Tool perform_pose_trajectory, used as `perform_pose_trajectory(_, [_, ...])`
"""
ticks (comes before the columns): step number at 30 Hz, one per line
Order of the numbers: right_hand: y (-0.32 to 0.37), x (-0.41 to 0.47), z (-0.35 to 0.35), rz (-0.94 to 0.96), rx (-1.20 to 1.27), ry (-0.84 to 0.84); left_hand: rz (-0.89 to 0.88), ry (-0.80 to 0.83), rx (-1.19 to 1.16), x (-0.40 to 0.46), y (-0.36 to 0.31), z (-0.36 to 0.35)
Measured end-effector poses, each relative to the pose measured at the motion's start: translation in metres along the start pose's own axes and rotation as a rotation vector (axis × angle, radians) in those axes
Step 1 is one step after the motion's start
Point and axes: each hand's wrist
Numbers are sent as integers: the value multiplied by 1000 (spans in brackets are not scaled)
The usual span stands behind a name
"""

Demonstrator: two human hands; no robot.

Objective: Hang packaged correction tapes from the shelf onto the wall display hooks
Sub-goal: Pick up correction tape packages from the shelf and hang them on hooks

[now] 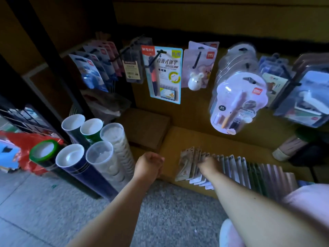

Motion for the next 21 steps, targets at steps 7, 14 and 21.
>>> perform_pose_trajectory(7, [9,23,-26,-56,-46,13,87,41,-14,24,20,-12])
perform_pose_trajectory(14, [6,42,-40,-159,-80,-15,170,75,-50,40,44,-18])
perform_pose_trajectory(21, [10,46,-55,-108,-84,-23,187,70,-72,44,56,-17])
Point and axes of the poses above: each hand's wrist, its own x-axis towards the middle knuckle, its own z-axis out of the back of the hand, y = z × x, and after that the axes turned 4 degrees about y, right-handed
